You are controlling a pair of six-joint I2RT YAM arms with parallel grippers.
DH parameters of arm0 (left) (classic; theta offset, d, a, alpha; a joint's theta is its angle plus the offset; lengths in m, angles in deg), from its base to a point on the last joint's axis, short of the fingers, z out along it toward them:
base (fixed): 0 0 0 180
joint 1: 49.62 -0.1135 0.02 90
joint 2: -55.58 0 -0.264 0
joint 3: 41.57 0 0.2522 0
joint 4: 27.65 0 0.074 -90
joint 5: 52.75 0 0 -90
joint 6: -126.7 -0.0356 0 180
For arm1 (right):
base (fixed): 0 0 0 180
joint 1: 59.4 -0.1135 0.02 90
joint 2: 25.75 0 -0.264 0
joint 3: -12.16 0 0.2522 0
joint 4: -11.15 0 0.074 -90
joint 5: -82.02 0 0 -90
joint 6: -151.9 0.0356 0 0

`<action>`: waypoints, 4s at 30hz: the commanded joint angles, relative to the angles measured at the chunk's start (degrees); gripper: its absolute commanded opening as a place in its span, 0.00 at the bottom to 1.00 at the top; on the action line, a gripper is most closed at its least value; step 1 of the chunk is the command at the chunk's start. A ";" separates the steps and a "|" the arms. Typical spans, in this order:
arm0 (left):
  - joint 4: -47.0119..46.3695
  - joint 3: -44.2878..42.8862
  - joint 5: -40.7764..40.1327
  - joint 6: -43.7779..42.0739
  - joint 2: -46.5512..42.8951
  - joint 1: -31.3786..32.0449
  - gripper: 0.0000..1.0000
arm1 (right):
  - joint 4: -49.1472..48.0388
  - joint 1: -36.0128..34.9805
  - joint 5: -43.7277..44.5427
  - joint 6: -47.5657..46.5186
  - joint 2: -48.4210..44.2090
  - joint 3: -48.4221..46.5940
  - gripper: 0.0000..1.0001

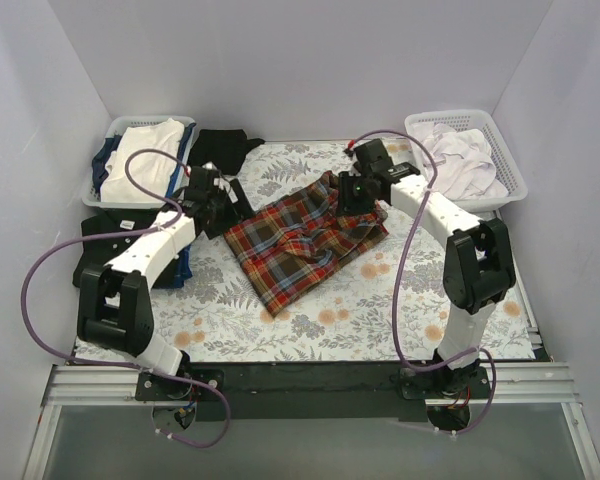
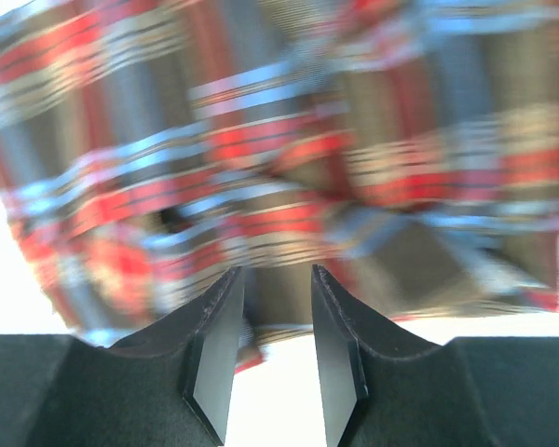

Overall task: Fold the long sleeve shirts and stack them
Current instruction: Fold the shirt

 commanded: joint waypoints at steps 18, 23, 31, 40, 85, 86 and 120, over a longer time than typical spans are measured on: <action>-4.87 25.55 1.89 11.45 -9.68 0.46 0.87 | -2.17 11.13 2.59 0.93 6.26 16.58 0.41; -12.25 31.53 5.84 16.28 -10.92 0.37 0.86 | -1.47 10.78 -1.61 5.24 -0.24 26.51 0.40; -24.37 36.37 9.79 19.01 -10.13 -0.60 0.76 | 2.83 9.72 -6.29 6.13 -8.85 34.01 0.40; -24.92 34.87 11.30 17.17 -7.22 -1.04 0.31 | 9.08 7.97 1.80 4.20 -12.38 18.64 0.40; 8.04 2.01 -9.18 -7.61 -5.12 -1.30 0.00 | 2.22 -0.75 5.67 2.26 -1.65 5.15 0.47; 8.04 1.65 -9.27 -8.31 -5.03 -1.21 0.00 | 2.14 -0.04 7.41 2.00 -2.26 6.13 0.47; 12.26 -17.77 -14.46 -7.53 4.10 24.44 0.00 | -0.15 2.08 -0.48 1.73 6.35 11.59 0.38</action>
